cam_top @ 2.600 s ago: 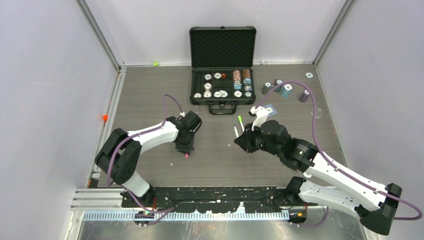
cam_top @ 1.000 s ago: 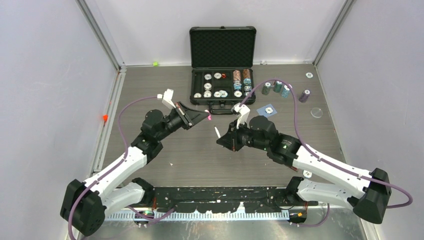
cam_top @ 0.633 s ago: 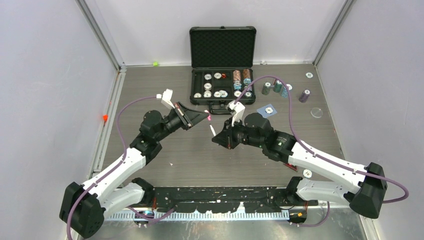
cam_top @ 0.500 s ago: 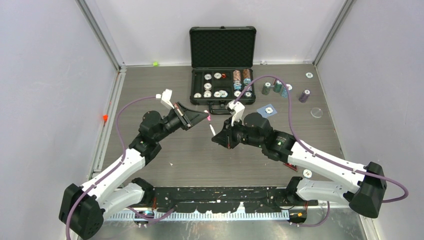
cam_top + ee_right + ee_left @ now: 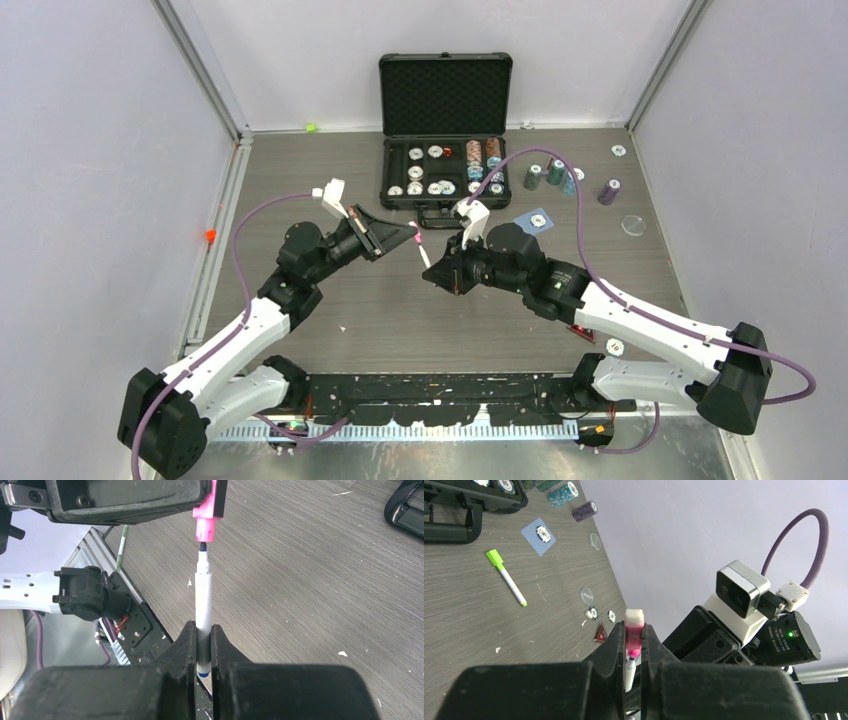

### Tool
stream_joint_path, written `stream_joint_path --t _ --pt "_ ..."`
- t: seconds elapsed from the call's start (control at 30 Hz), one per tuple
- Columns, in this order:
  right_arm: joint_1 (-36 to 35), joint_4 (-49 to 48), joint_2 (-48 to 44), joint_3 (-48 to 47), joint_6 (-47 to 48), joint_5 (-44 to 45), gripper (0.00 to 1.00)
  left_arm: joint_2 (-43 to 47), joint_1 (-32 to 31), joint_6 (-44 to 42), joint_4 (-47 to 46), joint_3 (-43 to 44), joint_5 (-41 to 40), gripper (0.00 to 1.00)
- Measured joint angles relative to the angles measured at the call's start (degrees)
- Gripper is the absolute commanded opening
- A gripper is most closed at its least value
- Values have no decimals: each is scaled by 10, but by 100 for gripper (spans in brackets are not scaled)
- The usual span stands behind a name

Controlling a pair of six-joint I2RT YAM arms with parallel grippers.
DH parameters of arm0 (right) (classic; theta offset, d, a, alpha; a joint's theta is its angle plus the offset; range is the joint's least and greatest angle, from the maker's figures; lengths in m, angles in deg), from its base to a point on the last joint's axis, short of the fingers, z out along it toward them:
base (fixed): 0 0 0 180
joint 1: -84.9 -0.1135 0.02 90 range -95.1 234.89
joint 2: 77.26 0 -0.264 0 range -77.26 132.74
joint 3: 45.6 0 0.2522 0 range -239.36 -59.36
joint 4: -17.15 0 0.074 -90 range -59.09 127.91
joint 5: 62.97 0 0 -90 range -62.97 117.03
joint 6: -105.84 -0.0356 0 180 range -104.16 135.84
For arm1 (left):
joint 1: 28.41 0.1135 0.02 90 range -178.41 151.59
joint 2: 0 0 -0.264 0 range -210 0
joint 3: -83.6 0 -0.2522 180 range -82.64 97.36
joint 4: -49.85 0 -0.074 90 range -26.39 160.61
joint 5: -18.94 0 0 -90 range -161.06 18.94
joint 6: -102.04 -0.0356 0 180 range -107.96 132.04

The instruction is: Insert the pens into the pen caps

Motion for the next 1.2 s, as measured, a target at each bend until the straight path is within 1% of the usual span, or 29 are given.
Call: stream_joint_path --t 0.6,0.87,1.2 --pt "-1 11 2 -12 0 16 0 -9 0 0 -4 0 17 0" --pt "-4 18 21 -25 0 25 1 -14 0 0 -5 -3 19 0" --pt "-9 48 33 -50 -3 61 1 -20 0 0 -15 -3 15 0"
